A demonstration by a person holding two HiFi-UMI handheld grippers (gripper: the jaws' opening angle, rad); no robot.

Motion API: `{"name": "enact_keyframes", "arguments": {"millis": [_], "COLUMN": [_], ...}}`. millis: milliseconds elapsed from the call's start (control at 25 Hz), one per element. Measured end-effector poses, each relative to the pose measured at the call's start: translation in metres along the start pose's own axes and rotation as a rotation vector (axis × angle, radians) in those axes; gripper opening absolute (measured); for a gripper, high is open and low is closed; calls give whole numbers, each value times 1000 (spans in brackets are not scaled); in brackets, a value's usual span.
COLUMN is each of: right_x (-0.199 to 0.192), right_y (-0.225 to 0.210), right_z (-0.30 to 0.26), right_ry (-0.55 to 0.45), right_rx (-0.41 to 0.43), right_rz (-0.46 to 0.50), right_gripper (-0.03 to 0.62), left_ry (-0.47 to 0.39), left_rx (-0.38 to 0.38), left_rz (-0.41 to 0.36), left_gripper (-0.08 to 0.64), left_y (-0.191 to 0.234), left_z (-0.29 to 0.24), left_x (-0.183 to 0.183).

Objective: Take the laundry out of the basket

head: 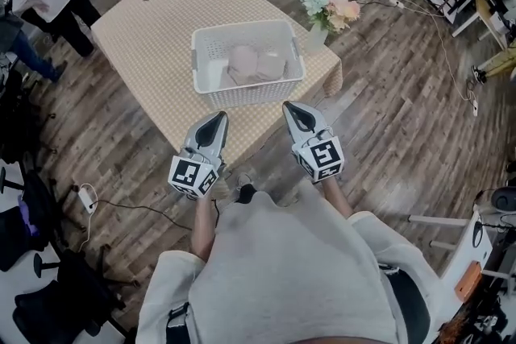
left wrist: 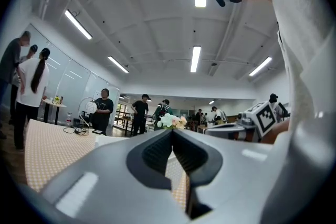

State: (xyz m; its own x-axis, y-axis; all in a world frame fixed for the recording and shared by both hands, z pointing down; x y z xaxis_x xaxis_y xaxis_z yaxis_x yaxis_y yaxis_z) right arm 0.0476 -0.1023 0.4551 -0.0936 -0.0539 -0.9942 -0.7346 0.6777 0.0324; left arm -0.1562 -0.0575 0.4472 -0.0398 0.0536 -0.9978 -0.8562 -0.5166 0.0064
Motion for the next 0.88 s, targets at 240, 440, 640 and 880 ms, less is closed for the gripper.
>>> {"name": "enact_keyframes", "arguments": {"millis": [240, 440, 640, 880], "right_x": [17, 20, 15, 17], "right_y": [-14, -27, -38, -58], "right_z": [-60, -88, -98, -113], "right_ry": [-20, -28, -31, -25], "right_rx": [-41, -77, -102, -94], "right_rz": [7, -4, -23, -35], "right_gripper": [-2, -2, -2, -2], "left_ry": [-24, -41, -29, -13], "left_rx": [-35, -60, -72, -55], "left_rz": [-12, -33, -42, -37], "left_gripper": [6, 6, 6, 6], "left_y": [60, 91, 105, 114], "left_z": [-35, -59, -73, -92], "left_x": [16, 25, 23, 20]}}
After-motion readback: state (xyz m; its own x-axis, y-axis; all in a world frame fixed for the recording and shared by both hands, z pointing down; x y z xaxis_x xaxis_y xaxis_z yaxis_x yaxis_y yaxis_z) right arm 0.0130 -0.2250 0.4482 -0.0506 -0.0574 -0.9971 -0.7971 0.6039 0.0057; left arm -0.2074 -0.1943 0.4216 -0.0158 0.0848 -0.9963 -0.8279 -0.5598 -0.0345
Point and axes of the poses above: the fingertips, and each gripper's own axes: z backward along the fingers, y to its left, x out of its top, the point moved 5 cm from there along z, backward along the fingers, and after that the axes turned 4 degrees about -z, right-handed, at the moved point
